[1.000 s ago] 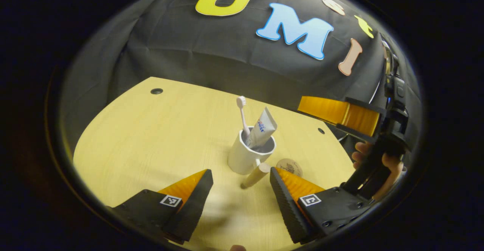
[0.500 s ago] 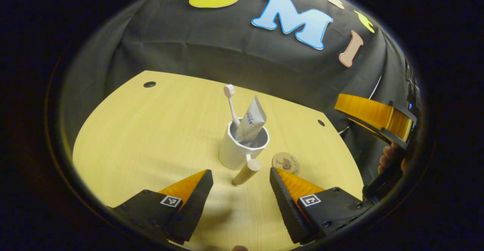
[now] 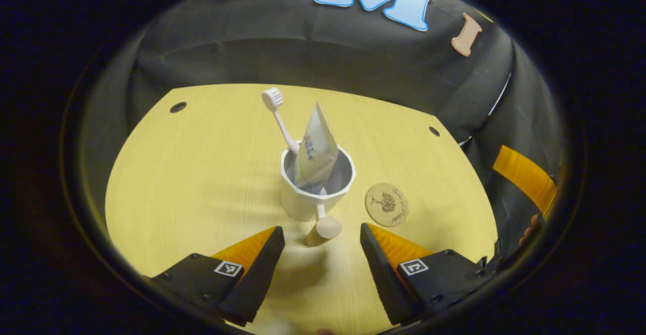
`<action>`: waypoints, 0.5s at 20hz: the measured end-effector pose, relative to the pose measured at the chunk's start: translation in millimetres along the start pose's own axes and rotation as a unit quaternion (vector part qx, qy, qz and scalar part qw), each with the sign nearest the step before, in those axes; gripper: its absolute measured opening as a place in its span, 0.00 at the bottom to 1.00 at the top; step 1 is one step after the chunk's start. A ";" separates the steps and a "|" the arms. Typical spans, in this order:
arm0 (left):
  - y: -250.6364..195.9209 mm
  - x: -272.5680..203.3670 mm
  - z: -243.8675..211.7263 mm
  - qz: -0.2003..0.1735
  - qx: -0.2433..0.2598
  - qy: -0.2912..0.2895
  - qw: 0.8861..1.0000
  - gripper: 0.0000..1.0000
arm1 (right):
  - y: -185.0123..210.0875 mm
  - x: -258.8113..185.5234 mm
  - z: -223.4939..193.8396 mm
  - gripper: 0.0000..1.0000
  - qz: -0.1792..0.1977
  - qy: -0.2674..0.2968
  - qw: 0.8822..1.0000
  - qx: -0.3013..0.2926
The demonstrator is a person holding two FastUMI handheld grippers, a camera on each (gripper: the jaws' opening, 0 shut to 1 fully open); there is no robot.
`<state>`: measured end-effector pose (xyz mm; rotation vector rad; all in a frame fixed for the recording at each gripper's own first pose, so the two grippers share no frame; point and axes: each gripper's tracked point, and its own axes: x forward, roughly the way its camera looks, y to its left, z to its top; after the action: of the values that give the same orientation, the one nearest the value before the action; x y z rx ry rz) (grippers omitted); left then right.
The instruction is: Put the toothbrush and toothpaste on the desktop into the cup, then pick up the cup and place it on the coaster on the desktop.
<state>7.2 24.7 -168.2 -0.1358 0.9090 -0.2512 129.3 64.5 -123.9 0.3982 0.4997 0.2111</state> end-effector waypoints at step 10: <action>6.9 58.6 9.9 0.026 -0.010 0.104 0.994 0.97 | -35.8 -3.0 -23.2 0.88 -0.015 0.031 0.999 0.024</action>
<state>50.6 15.4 -208.4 -0.1056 1.1206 -0.2111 118.6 38.7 -156.3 0.4324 0.5720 0.1823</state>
